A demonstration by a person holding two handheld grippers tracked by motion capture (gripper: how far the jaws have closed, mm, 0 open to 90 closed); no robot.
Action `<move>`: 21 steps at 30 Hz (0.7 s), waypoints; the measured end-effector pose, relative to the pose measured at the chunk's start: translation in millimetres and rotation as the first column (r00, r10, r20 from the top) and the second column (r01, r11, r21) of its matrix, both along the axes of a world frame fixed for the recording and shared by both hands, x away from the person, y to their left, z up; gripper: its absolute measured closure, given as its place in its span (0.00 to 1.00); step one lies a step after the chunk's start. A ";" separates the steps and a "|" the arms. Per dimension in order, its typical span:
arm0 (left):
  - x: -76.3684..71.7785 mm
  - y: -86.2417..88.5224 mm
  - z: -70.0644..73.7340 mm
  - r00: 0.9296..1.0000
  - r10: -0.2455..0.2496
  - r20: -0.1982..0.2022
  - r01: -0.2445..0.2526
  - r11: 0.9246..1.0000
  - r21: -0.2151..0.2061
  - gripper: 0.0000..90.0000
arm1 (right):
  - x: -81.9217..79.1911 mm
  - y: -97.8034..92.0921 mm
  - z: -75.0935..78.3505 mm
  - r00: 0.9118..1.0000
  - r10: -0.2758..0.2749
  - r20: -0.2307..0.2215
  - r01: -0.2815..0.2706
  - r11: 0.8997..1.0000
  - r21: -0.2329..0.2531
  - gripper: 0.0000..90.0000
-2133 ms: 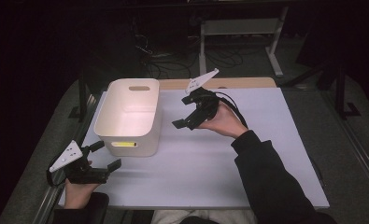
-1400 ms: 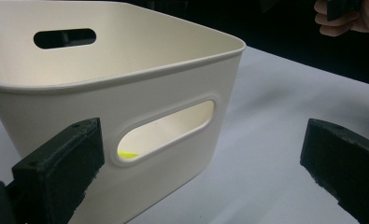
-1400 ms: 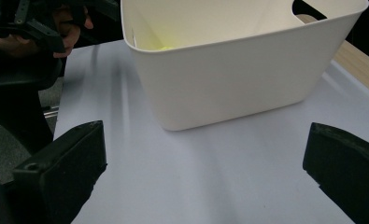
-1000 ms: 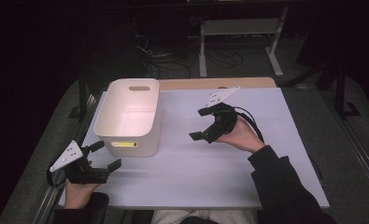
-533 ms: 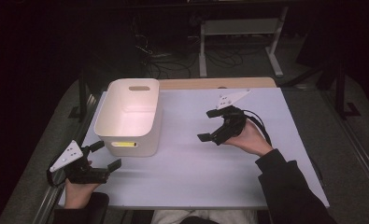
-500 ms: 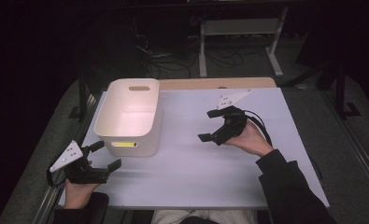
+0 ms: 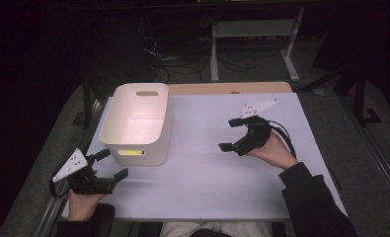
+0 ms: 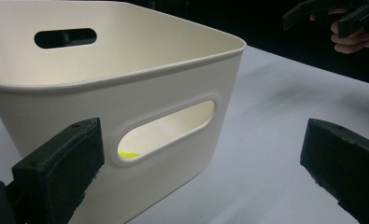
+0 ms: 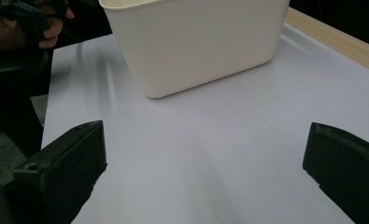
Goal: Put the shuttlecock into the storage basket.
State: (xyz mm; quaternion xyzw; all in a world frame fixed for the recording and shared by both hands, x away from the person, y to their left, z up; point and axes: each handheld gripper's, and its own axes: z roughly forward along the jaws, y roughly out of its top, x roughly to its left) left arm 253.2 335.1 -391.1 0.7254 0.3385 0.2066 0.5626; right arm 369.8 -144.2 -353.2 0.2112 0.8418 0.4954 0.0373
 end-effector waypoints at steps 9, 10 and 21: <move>0.1 -0.3 0.0 1.000 -0.001 0.000 0.001 1.000 0.001 0.00 | -4.2 -15.2 -4.9 1.000 -0.028 -0.003 0.028 1.000 0.008 0.00; 0.1 -0.2 0.0 1.000 -0.002 0.000 0.002 1.000 0.003 0.00 | -4.6 -16.8 -5.9 0.999 -0.032 -0.003 0.032 0.999 0.008 0.00; -0.4 0.2 0.2 1.000 0.005 0.000 -0.005 1.000 0.000 0.00 | -11.7 -32.1 -11.6 0.998 -0.070 0.002 0.070 0.997 0.020 0.00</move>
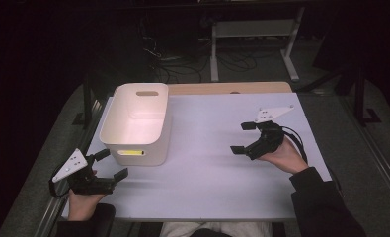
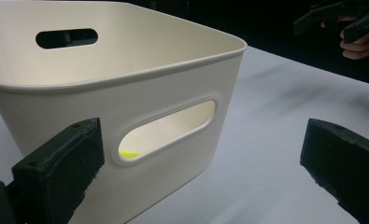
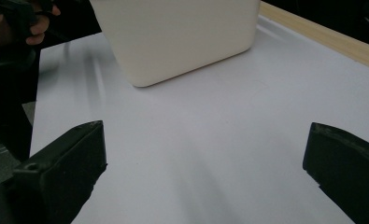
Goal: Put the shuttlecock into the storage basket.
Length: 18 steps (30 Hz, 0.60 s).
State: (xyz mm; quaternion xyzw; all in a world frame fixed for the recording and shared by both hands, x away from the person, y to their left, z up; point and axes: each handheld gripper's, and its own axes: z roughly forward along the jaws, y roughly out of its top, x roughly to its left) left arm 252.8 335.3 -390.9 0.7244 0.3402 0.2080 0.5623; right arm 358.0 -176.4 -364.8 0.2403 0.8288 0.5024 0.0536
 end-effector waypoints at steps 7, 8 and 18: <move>0.0 0.1 0.0 1.000 0.000 0.000 0.000 1.000 0.001 0.00 | -5.9 -10.5 -6.0 1.000 -0.024 0.007 0.024 1.000 0.000 0.00; 0.1 0.0 -0.1 1.000 -0.001 0.000 0.001 1.000 0.002 0.00 | -6.8 -11.9 -7.1 0.999 -0.031 0.012 0.031 1.000 -0.001 0.00; 0.1 0.0 -0.1 1.000 0.001 -0.001 -0.001 1.000 0.002 0.00 | -18.9 -32.0 -20.6 0.997 -0.082 0.015 0.082 0.997 0.009 0.00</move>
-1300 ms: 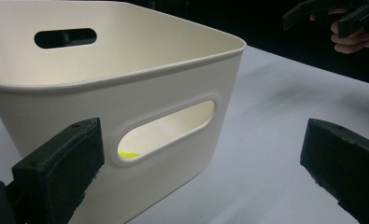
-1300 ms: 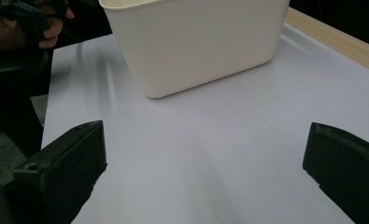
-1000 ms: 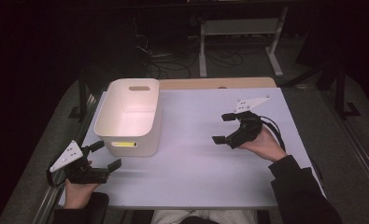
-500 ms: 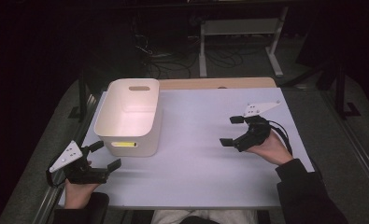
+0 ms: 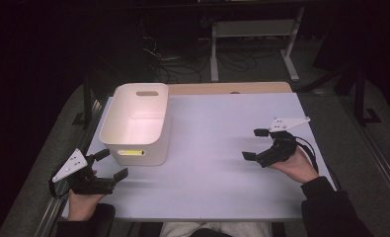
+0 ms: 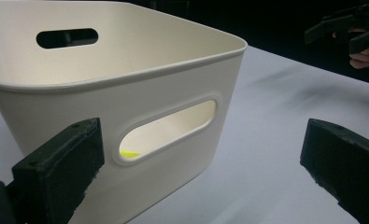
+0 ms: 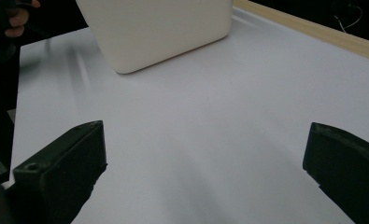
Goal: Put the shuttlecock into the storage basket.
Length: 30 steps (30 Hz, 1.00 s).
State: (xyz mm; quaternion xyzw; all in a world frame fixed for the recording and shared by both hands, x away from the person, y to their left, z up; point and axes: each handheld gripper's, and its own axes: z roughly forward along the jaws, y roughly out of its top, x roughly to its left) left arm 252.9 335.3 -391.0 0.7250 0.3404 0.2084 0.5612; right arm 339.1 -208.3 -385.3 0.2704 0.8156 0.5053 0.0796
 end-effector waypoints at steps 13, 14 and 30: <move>-0.3 0.2 0.1 1.000 0.003 0.001 -0.003 1.000 -0.001 0.00 | -18.7 -26.7 -19.6 0.997 -0.081 0.005 0.080 0.997 0.011 0.00; -0.3 0.2 0.1 1.000 0.003 0.001 -0.003 1.000 -0.001 0.00 | -20.2 -28.9 -20.6 0.996 -0.088 0.004 0.088 0.996 0.014 0.00; -0.4 0.6 0.2 1.000 0.001 -0.001 -0.001 1.000 -0.001 0.00 | -43.6 -60.8 -36.2 0.980 -0.199 0.008 0.199 0.980 0.023 0.00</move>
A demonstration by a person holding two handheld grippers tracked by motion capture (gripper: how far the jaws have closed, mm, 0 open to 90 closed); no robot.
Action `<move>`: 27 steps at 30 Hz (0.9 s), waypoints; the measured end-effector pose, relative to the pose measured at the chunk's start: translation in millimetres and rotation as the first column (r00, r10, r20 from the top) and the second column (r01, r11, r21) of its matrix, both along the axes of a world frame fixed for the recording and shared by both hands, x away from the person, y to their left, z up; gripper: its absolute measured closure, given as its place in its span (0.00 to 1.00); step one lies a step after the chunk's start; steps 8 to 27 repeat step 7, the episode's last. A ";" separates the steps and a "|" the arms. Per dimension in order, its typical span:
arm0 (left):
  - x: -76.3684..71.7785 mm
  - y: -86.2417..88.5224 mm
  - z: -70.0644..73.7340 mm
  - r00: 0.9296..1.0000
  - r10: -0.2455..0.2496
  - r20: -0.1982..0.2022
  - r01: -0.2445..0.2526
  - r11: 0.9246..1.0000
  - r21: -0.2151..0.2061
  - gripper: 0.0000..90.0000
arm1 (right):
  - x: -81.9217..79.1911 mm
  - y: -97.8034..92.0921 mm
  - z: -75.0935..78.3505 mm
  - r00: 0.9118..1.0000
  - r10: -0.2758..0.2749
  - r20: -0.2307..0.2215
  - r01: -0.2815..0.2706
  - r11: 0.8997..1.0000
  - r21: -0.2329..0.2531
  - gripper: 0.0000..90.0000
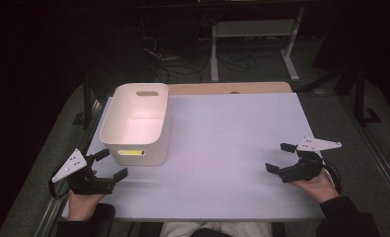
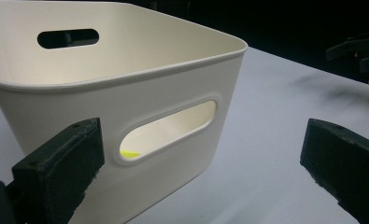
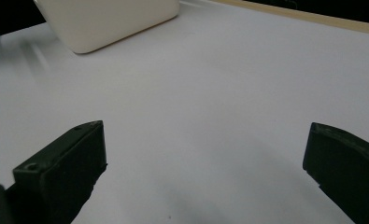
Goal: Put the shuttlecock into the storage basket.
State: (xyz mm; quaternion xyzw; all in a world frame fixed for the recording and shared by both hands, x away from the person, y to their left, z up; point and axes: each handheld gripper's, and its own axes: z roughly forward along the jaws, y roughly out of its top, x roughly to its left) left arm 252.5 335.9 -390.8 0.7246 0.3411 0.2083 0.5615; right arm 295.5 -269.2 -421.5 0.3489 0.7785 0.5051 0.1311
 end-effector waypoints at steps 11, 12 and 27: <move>0.8 -0.2 -0.2 1.000 0.000 -0.003 0.000 1.000 0.000 0.00 | -5.7 -4.6 -3.0 0.999 -0.033 0.012 0.033 0.999 -0.024 0.00; 0.8 -0.2 -0.2 1.000 0.000 -0.003 0.000 1.000 0.000 0.00 | -5.7 -4.6 -3.0 0.999 -0.033 0.012 0.033 0.999 -0.024 0.00; 0.8 -0.2 -0.2 1.000 0.000 -0.003 0.000 1.000 0.000 0.00 | -5.7 -4.6 -3.0 0.999 -0.033 0.012 0.033 0.999 -0.024 0.00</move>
